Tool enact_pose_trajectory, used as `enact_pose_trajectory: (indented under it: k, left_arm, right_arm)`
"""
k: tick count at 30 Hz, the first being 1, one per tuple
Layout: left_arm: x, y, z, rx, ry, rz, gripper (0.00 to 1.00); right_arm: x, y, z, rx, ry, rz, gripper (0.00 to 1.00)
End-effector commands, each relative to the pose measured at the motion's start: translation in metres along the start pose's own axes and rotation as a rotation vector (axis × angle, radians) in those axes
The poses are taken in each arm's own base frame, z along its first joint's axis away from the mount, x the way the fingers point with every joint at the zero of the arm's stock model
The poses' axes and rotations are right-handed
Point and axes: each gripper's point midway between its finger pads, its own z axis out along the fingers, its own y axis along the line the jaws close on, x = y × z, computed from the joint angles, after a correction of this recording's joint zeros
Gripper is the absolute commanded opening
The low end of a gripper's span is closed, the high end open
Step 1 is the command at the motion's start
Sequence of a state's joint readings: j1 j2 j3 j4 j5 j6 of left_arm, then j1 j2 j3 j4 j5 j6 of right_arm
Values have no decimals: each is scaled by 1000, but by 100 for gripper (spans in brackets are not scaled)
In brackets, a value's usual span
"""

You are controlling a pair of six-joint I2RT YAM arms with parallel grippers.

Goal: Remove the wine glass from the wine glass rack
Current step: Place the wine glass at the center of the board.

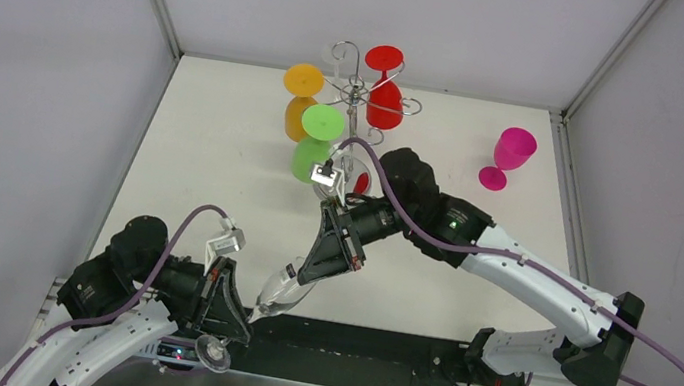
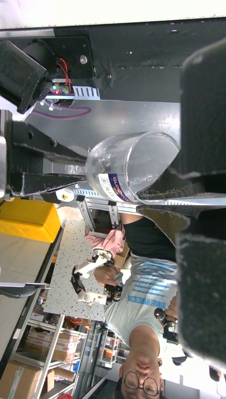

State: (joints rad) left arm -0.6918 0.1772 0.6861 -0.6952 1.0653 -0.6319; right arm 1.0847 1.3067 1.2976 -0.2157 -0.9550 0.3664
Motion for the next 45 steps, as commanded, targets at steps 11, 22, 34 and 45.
enact_pose_trajectory:
  k: [11,22,34,45]
  left_arm:
    - [-21,10,4,-65,-38,54,60]
    - [-31,29,10,-139,-39,24,61]
    - [-53,58,5,-327,-119,27,60]
    - [-77,69,-13,-495,-204,120,62]
  right_arm:
    - [5,31,-10,-83,-16,-90,0]
    - [21,19,-27,31,-9,-94,0]
    - [21,-23,-75,293,-134,15,0]
    - [7,-78,-141,640,-315,197,0]
